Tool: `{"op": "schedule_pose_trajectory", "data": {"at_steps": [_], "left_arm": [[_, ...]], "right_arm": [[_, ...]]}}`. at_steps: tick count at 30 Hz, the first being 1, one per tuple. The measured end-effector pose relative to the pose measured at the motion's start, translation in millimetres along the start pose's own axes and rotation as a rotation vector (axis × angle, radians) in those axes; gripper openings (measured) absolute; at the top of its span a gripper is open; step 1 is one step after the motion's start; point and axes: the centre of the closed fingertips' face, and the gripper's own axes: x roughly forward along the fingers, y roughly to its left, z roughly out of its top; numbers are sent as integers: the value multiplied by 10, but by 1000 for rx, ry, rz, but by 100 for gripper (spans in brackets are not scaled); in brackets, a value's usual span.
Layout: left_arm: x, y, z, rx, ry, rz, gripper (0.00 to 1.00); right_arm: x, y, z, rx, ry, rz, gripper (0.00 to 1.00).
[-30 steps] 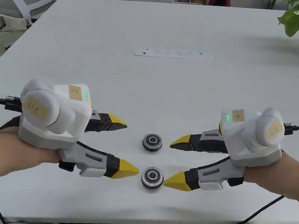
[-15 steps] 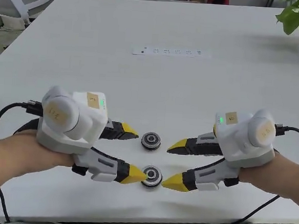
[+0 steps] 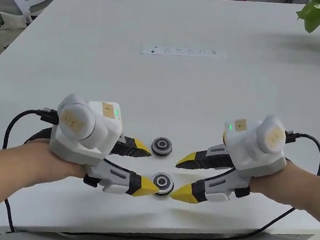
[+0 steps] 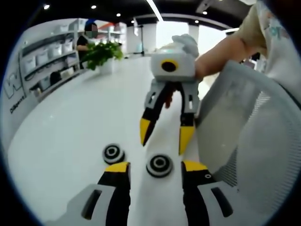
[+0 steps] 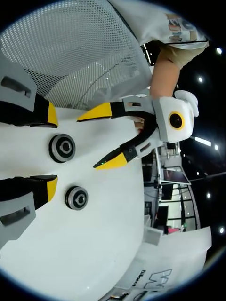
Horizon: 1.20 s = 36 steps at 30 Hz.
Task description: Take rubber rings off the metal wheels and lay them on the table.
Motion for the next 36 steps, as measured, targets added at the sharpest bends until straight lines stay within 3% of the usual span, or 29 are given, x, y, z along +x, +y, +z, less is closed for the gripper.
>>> {"op": "schedule_pose_trajectory", "data": {"at_steps": [7, 24, 30, 33, 36], "left_arm": [[83, -56, -23, -1, 18, -29, 37], [232, -108, -99, 14, 65, -52, 22], [242, -89, -104, 26, 68, -36, 17], [259, -105, -117, 73, 77, -32, 16], [239, -80, -111, 82, 70, -12, 14]], "right_arm": [[16, -24, -15, 36, -8, 2, 39], [41, 14, -56, 27, 9, 17, 39], [50, 18, -51, 28, 7, 19, 39], [53, 11, -52, 31, 7, 17, 39], [59, 16, -50, 28, 10, 20, 38]]}}
